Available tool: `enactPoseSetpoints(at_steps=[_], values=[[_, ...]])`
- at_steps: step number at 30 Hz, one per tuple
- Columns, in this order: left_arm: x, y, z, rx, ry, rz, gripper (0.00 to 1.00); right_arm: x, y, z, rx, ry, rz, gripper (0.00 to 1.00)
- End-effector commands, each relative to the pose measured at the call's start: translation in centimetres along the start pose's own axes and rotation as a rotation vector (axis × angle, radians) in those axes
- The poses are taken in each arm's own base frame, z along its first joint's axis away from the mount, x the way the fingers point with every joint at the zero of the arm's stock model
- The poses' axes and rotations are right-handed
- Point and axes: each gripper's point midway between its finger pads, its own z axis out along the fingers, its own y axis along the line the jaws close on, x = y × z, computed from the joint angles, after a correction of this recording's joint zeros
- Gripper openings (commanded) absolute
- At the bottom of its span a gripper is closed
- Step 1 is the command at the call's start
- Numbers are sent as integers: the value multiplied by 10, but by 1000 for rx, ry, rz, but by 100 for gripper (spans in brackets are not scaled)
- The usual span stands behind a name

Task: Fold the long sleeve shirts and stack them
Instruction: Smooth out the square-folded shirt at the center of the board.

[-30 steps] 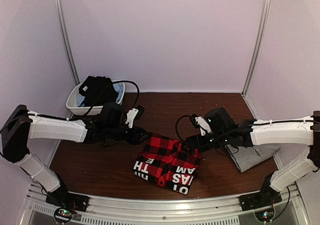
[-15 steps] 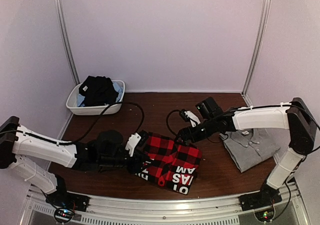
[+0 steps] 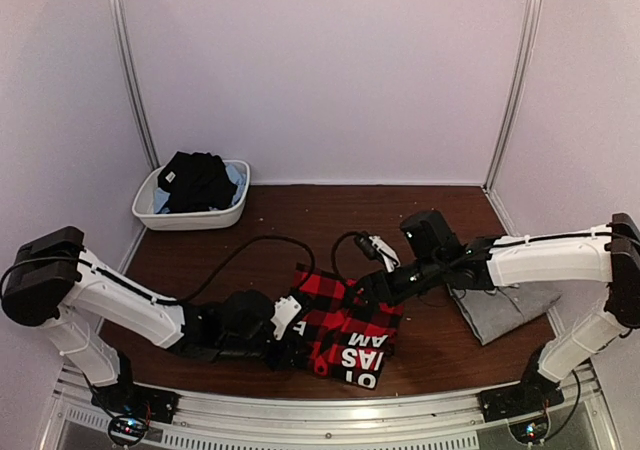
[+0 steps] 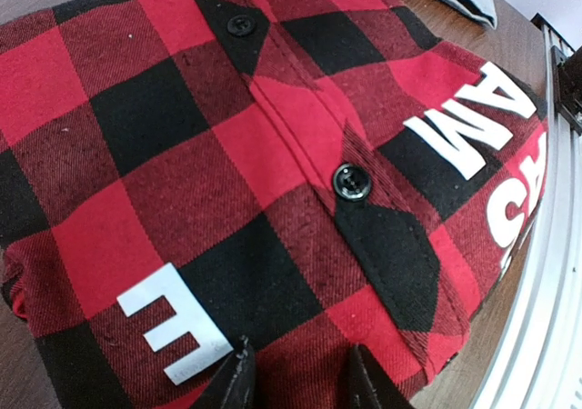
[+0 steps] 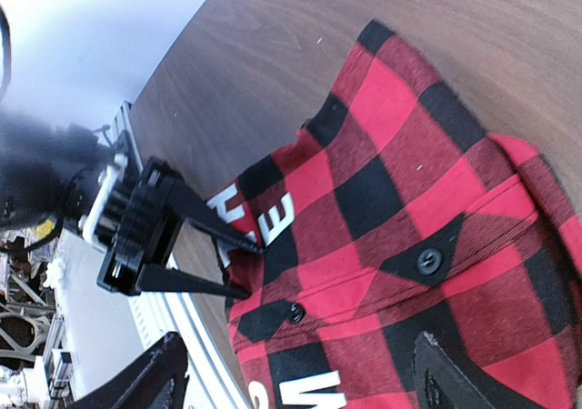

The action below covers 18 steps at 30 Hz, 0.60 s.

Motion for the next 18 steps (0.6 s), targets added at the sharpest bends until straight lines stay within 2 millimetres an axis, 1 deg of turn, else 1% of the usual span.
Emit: enactPoseSetpoints(at_steps=[1,4,6,8,13,15,18], values=[[-14,2,-2,-34,-40,41,37,27,35,3,-67,31,-26,86],[-35,0,-14,-44,-100,52,39,50,52,5,-96,59,-53,86],[-48,1,-24,-58,-143,56,40,65,58,6,-114,78,-49,85],[-57,6,-31,-77,-165,56,42,72,65,7,-138,77,-54,84],[-74,36,-37,-110,-196,5,45,91,72,13,-163,113,-72,81],[-85,51,-38,-95,-213,-33,45,98,74,16,-175,130,-78,80],[-106,61,-34,-41,-232,-42,45,107,77,21,-185,158,-84,79]])
